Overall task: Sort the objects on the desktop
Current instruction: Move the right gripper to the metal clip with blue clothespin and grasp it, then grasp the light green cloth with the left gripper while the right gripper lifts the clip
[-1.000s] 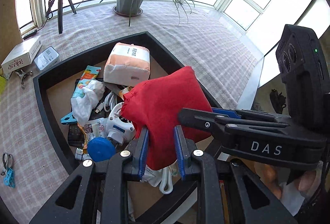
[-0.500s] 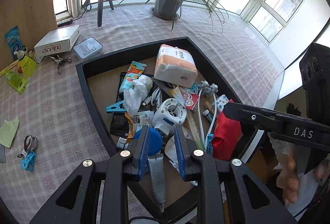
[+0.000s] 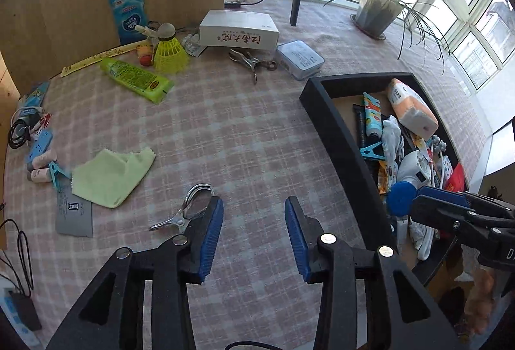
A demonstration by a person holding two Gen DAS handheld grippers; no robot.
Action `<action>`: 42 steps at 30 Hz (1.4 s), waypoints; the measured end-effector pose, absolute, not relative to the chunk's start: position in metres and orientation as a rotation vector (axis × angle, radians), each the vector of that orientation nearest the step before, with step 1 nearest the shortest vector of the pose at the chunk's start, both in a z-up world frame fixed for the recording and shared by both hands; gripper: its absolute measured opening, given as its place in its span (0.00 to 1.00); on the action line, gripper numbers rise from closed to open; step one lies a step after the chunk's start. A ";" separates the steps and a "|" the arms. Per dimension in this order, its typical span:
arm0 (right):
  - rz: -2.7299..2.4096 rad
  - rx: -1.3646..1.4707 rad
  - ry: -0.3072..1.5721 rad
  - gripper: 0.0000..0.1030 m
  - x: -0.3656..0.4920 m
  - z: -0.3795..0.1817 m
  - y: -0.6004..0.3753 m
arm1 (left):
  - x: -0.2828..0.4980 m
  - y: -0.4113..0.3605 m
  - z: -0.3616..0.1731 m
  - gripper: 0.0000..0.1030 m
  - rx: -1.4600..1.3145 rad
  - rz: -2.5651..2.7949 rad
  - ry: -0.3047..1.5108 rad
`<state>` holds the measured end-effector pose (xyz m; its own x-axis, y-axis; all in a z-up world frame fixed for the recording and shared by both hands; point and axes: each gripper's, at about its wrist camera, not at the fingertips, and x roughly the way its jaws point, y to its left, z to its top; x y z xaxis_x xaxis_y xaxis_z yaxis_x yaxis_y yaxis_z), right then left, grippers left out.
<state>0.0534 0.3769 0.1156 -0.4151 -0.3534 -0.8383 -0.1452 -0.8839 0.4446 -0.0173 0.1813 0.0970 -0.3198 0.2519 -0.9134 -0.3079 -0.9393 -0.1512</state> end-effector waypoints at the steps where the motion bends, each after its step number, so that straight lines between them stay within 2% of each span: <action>1: -2.428 1.633 -0.699 0.47 0.048 0.111 0.365 | -0.023 0.168 0.093 0.42 -1.594 2.307 0.070; 11: -2.280 1.800 -0.777 0.47 -0.013 0.061 0.265 | -0.075 0.085 0.047 0.49 -1.748 2.314 0.069; 17: -2.238 1.900 -0.774 0.47 -0.039 0.033 0.229 | -0.091 0.077 0.029 0.50 -1.768 2.311 0.185; 26: -2.270 1.976 -0.799 0.46 -0.052 0.017 0.221 | -0.095 0.073 0.014 0.51 -1.749 2.280 0.238; 28: -2.282 1.984 -0.792 0.43 -0.054 0.015 0.220 | -0.095 0.073 0.011 0.51 -1.748 2.271 0.243; 31: -2.289 1.990 -0.755 0.31 -0.057 0.012 0.215 | -0.097 0.074 0.008 0.51 -1.743 2.263 0.259; 34: -2.320 1.970 -0.712 0.30 -0.063 0.013 0.211 | -0.100 0.076 0.007 0.51 -1.730 2.268 0.273; 37: -2.350 1.952 -0.682 0.23 -0.073 0.016 0.211 | -0.103 0.079 0.007 0.51 -1.708 2.276 0.307; 39: -2.365 1.950 -0.671 0.22 -0.082 0.017 0.211 | -0.105 0.079 0.007 0.49 -1.703 2.271 0.295; 41: -2.373 1.951 -0.663 0.22 -0.089 0.017 0.211 | -0.108 0.077 0.006 0.39 -1.706 2.275 0.273; 42: -2.372 1.952 -0.666 0.22 -0.092 0.017 0.211 | -0.108 0.077 0.007 0.30 -1.698 2.282 0.278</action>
